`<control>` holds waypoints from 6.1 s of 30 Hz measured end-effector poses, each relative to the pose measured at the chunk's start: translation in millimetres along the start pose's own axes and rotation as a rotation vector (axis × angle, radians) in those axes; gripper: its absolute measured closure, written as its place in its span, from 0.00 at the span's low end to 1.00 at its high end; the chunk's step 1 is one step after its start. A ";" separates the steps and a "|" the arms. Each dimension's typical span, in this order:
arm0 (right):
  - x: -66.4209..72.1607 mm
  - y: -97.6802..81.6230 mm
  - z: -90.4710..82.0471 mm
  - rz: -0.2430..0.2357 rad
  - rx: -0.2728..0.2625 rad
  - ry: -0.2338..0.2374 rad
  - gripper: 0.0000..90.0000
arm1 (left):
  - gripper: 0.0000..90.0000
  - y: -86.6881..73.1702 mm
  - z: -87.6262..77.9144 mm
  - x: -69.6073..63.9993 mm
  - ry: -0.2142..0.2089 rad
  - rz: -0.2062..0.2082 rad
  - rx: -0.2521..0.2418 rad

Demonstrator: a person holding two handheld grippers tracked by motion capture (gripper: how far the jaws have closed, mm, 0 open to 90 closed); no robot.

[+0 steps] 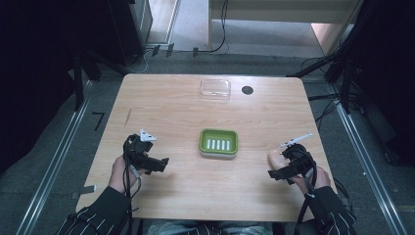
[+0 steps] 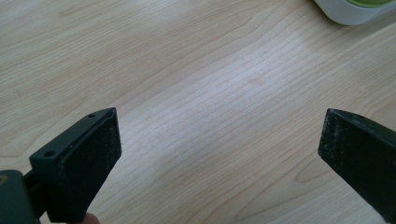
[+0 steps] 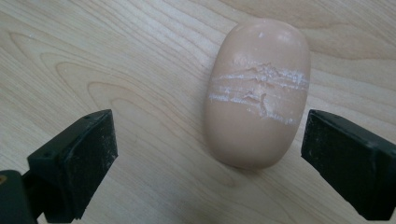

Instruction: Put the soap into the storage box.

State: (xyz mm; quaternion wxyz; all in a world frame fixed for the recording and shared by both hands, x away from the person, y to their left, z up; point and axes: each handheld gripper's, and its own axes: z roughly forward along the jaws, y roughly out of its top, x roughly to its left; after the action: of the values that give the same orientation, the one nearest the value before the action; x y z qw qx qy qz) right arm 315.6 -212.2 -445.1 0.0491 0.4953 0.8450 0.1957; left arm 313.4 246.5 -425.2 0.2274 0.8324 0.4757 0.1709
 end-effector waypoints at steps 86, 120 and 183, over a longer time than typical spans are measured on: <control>-16.0 33.9 37.8 0.040 0.144 -0.096 0.29 | 0.00 -3.0 2.1 -3.4 -0.008 0.049 0.016; -15.2 33.6 38.4 0.043 0.158 -0.123 0.36 | 0.00 -2.7 2.9 -4.3 -0.012 0.057 0.021; 5.0 65.9 13.2 -0.159 0.075 -0.044 0.37 | 0.00 -2.7 2.6 -3.0 -0.002 0.054 0.024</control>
State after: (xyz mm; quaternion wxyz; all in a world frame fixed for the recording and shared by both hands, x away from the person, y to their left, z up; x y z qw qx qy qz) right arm 370.6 -175.7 -431.7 0.0646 0.4322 0.8871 0.1483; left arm 311.3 244.5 -429.0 0.2132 0.8478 0.4547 0.1704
